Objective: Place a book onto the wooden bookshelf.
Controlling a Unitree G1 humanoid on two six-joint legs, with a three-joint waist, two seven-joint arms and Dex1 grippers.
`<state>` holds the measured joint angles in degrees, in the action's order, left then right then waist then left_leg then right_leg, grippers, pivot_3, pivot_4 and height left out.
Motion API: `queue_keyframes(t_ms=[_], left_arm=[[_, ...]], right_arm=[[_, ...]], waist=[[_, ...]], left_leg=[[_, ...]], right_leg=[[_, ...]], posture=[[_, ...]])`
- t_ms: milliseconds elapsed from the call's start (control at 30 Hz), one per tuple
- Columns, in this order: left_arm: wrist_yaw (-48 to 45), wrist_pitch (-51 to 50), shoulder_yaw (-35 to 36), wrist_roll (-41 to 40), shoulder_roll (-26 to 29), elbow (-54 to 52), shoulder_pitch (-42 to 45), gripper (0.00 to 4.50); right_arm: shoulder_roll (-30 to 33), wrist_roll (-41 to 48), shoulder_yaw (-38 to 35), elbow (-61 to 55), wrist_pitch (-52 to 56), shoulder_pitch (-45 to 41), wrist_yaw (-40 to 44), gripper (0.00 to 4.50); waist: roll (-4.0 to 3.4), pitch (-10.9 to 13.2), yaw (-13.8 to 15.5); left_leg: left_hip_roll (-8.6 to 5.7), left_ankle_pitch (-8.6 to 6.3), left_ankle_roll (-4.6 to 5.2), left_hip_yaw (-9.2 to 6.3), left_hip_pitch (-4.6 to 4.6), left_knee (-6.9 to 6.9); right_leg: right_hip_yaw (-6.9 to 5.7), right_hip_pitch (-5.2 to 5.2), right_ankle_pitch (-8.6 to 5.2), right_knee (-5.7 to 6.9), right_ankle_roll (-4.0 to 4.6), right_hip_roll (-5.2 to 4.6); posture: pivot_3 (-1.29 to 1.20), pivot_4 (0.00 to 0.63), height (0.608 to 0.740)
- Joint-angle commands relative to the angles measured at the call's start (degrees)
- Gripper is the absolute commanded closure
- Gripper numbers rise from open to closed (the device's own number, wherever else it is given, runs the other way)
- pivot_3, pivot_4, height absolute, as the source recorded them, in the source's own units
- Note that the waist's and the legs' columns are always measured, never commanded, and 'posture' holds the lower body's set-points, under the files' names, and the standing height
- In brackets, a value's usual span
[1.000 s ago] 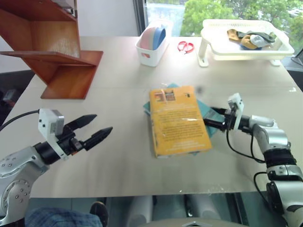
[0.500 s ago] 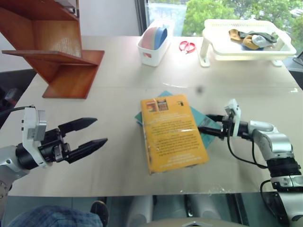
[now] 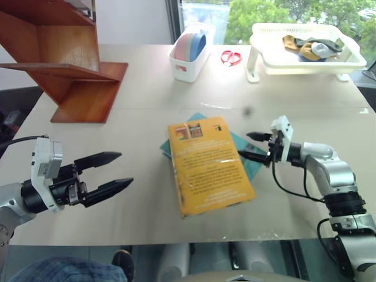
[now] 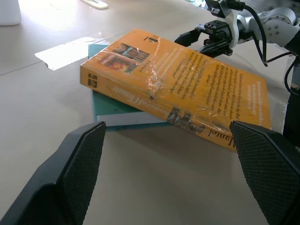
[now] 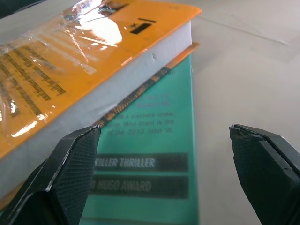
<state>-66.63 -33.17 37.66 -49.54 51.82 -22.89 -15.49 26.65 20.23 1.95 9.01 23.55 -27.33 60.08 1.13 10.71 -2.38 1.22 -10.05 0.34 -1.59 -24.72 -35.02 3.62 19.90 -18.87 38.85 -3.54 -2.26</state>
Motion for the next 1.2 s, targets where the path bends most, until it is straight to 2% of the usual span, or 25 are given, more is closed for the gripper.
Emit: queue_keyframes(t_ms=[33, 167, 267, 467, 600, 800, 1033, 1067, 1133, 1200], left_arm=[[2.0, -1.2, -0.6, -1.6, -1.3, -0.1, 1.0, 0.05], [6.6, -5.7, -4.2, -2.2, -2.6, 2.2, 3.8, 0.05], [9.8, -10.5, -7.6, -7.0, -5.6, 3.4, 7.2, 0.05], [13.1, -18.1, -15.5, -10.0, -10.5, 8.3, 11.7, 0.05], [14.5, -21.6, -19.6, -10.8, -12.8, 11.6, 15.9, 0.05], [18.7, -29.2, -21.3, -16.1, -20.0, 18.6, 23.0, 0.05], [16.9, -34.2, -24.9, -15.1, -19.6, 22.4, 26.6, 0.05], [16.3, -35.0, -25.3, -15.4, -19.1, 22.6, 27.0, 0.55], [14.4, -36.8, -25.8, -16.2, -18.1, 22.2, 27.0, 1.15], [13.0, -37.9, -26.3, -16.4, -17.1, 21.3, 26.5, 2.09]], right_arm=[[1.3, 0.0, -1.1, -1.3, -1.8, -0.4, -0.3, 0.0], [5.1, 0.8, -4.3, -0.6, -2.3, -0.6, 0.2, 0.0], [10.4, 4.3, -8.4, -2.5, -0.2, 0.0, 3.1, 0.0], [23.6, 15.1, -16.2, -12.4, 6.2, 5.1, 15.4, 0.0], [29.2, 21.0, -20.9, -16.4, 8.9, 7.8, 20.4, 0.0], [29.6, 25.1, -25.5, -19.5, 10.1, 10.7, 19.1, 0.0], [28.4, 25.2, -27.7, -21.5, 8.0, 15.4, 16.9, 0.0], [28.3, 25.3, -28.0, -21.7, 7.9, 15.8, 16.6, 0.0], [28.3, 25.4, -28.5, -22.0, 7.6, 16.6, 16.3, 0.0], [28.3, 25.4, -28.9, -22.3, 7.3, 17.3, 16.1, 0.0]], waist=[[0.0, 0.0, 0.0], [-0.01, 0.0, 0.2], [-0.09, 0.1, 0.4], [-0.17, 0.1, 0.4], [-0.18, 0.1, 0.0], [-0.19, 0.1, 0.5], [-0.2, 0.1, 0.5], [-0.21, 0.1, 0.5], [-0.21, 0.1, 0.4], [-0.21, 0.1, 0.5]], left_leg=[[0.0, 0.0, 0.0, 0.0, 0.0, 0.0], [-0.02, 0.0, 0.0, -0.03, 0.0, 0.0], [-0.09, 0.01, 0.01, -0.03, -0.02, -0.01], [-0.04, 0.0, 0.03, -0.07, -0.04, -0.02], [0.01, 0.0, 0.03, -0.06, 0.01, -0.08], [-0.01, 0.01, 0.04, -0.11, -0.04, -0.28], [-0.03, 0.01, 0.03, -0.15, -0.06, -0.26], [-0.04, 0.01, 0.03, -0.15, -0.06, -0.27], [-0.04, 0.01, 0.03, -0.14, -0.04, -0.27], [-0.03, 0.01, 0.03, -0.16, -0.04, -0.27]], right_leg=[[0.0, 0.0, 0.0, 0.0, 0.0, -0.01], [-0.03, -0.01, 0.0, 0.01, 0.0, -0.11], [-0.05, -0.01, 0.0, 0.01, -0.02, -0.04], [-0.07, -0.05, 0.0, -0.01, -0.03, 0.01], [-0.05, -0.09, 0.01, 0.04, -0.03, 0.12], [-0.11, -0.15, 0.03, 0.06, -0.07, 0.13], [-0.12, -0.15, 0.02, 0.06, -0.07, 0.2], [-0.12, -0.15, 0.02, 0.06, -0.07, 0.19], [-0.11, -0.15, 0.02, 0.07, -0.07, 0.19], [-0.13, -0.15, 0.02, 0.07, -0.07, 0.2]], posture=[[0.0, 0.15, 0.74], [0.0, 0.15, 0.74], [0.0, 0.15, 0.74], [0.0, 0.15, 0.74], [0.0, 0.15, 0.74], [0.0, 0.15, 0.74], [0.0, 0.15, 0.74], [0.0, 0.15, 0.74], [0.0, 0.15, 0.74], [0.0, 0.15, 0.74]])
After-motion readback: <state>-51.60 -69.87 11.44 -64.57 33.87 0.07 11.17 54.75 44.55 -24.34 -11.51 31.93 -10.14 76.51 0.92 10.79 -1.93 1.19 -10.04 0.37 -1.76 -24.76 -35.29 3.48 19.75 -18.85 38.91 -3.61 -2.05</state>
